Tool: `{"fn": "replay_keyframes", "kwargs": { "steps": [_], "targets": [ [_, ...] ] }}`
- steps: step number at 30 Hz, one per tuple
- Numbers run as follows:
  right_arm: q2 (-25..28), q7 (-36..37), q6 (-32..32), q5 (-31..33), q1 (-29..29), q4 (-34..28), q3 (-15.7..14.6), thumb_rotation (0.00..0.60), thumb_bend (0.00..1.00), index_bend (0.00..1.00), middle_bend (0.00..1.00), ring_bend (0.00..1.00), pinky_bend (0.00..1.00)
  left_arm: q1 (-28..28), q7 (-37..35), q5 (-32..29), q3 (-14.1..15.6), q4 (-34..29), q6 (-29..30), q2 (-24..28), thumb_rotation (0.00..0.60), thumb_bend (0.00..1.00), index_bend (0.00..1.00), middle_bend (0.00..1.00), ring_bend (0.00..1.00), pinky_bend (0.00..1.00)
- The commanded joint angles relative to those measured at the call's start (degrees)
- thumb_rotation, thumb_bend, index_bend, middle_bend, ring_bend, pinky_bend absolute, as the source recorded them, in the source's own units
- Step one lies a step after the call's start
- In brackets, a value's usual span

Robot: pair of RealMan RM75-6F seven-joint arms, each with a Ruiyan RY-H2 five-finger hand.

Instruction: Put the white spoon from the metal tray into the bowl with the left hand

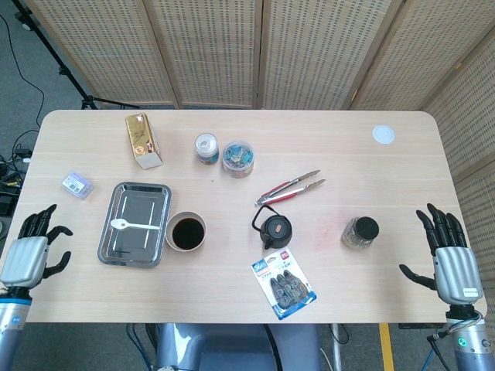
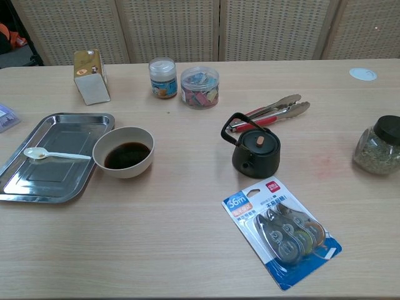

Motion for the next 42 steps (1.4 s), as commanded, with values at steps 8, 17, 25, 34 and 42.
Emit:
{"fn": "replay_keyframes", "kwargs": {
  "steps": [8,17,25,34,42],
  "targets": [
    [0.1,0.5,-0.2,0.7,0.0,0.1,0.3,0.600,0.03,0.00,0.00,0.00,0.00,-8.8,2.2,-4.6,-3.0,5.7,-9.9,-5.2,0.600,0.33,0.49,0.00,0.00,0.00],
    [0.1,0.9,-0.8,1.5,0.2,0.6,0.6,0.600,0.03,0.00,0.00,0.00,0.00,-13.6,2.3,-4.6,-3.4,13.5,-13.4,-12.3,0.600,0.32,0.53,0.00,0.00,0.00],
    [0.2,1.3,-1.1,2.0,0.2,0.7,0.8,0.600,0.03,0.00,0.00,0.00,0.00,-16.3,1.7,-5.2,-3.2,18.1,-16.4,-16.2,0.600,0.32,0.54,0.00,0.00,0.00],
    [0.7,2.4,-1.4,2.3,0.1,0.7,0.7,0.600,0.03,0.00,0.00,0.00,0.00,-19.1,3.5,-8.7,-3.8,20.6,-19.8,-19.8,0.600,0.33,0.54,0.00,0.00,0.00],
    [1.2,3.6,-1.6,2.8,0.0,0.6,1.0,0.600,0.03,0.00,0.00,0.00,0.00,-20.9,5.8,-10.8,-4.0,22.1,-21.1,-22.1,0.600,0.34,0.54,0.00,0.00,0.00]
  ]
}}
